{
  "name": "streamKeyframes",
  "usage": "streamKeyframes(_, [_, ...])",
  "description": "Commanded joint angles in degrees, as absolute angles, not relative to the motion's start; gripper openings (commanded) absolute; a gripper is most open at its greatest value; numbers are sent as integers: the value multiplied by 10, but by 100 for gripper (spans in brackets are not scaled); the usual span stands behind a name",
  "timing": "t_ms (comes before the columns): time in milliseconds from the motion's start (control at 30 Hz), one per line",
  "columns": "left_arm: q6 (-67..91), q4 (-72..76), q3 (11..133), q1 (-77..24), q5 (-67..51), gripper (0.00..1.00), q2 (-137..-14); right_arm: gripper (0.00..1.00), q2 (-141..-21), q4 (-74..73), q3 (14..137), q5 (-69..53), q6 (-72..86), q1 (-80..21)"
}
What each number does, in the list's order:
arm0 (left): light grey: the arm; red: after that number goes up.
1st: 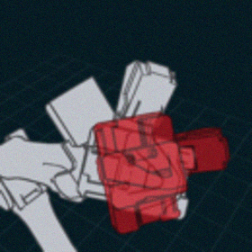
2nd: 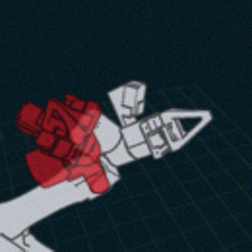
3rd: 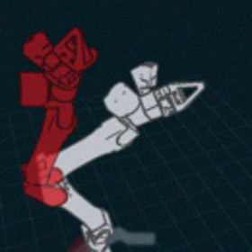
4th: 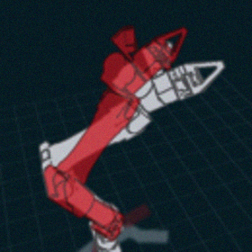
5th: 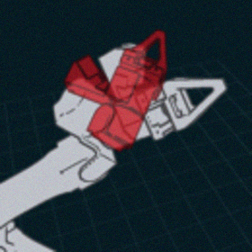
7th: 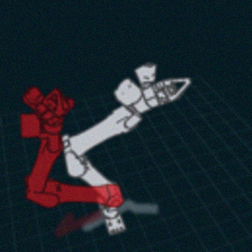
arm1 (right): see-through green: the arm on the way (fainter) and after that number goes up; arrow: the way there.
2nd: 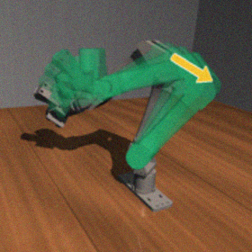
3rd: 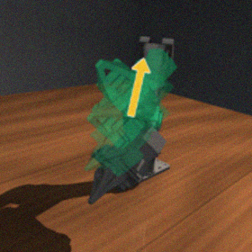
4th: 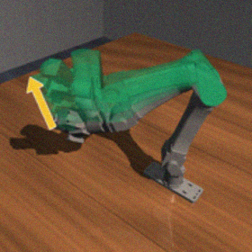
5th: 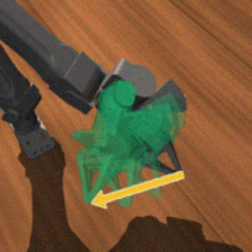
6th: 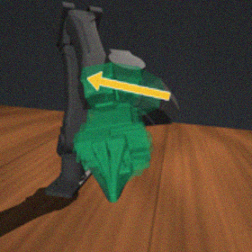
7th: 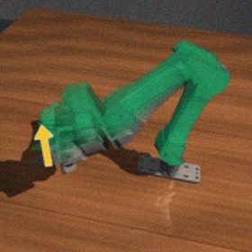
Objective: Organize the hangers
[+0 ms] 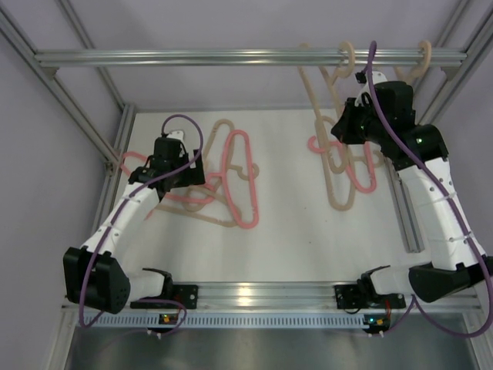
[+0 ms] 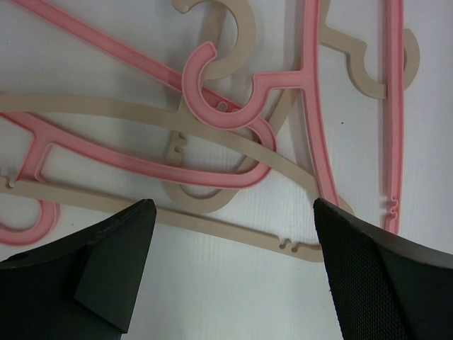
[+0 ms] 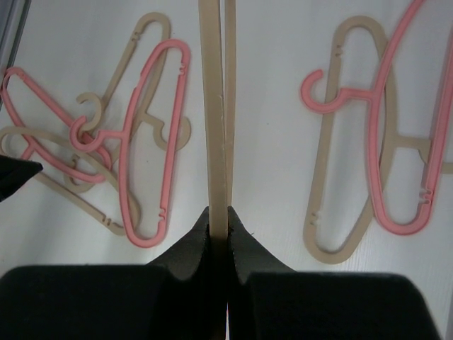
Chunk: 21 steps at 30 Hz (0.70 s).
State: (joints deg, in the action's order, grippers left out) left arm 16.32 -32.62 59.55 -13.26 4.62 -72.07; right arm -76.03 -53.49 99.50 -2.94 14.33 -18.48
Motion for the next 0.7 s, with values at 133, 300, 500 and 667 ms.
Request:
streamKeyframes(133, [155,-323,592,-131,62,97,-696,0,-774,-557,1008,-6,163,-161])
streamKeyframes(300, [154,-323,590,-130,68,97,-693,0,-792,-546,1013,-3,161,-161])
streamKeyframes(500, [153,-323,589,-131,73,97,-691,0,-802,-526,1012,18,164,-161])
streamKeyframes(667, [153,-323,588,-131,76,97,-689,0,-808,-501,985,25,171,-161])
